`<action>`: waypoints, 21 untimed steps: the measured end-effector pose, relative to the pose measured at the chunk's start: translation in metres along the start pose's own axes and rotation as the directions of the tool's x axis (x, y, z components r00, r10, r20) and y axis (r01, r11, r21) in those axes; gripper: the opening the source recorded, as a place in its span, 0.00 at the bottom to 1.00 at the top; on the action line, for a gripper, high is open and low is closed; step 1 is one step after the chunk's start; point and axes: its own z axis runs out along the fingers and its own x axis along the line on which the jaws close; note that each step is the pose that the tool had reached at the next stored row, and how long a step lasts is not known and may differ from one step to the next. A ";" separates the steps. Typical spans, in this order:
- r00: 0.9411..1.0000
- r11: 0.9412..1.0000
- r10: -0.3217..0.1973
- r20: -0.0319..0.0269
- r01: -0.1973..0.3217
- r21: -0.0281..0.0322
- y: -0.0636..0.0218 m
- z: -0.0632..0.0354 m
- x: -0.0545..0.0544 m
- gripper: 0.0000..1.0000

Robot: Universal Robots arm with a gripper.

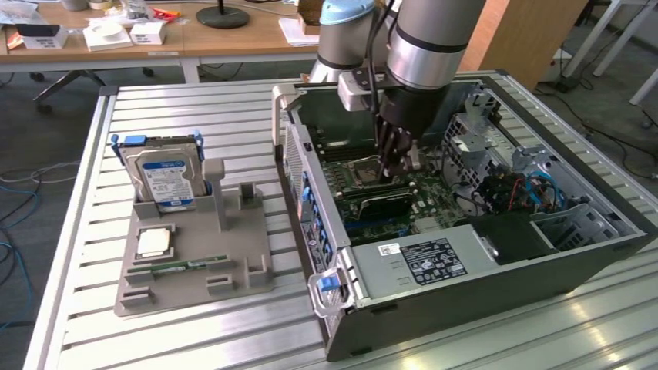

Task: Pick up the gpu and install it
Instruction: 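Press down on the gpu until it lock into place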

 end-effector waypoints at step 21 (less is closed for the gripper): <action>1.000 1.000 0.000 0.000 0.000 0.000 0.0035 0.0057 0.000 0.10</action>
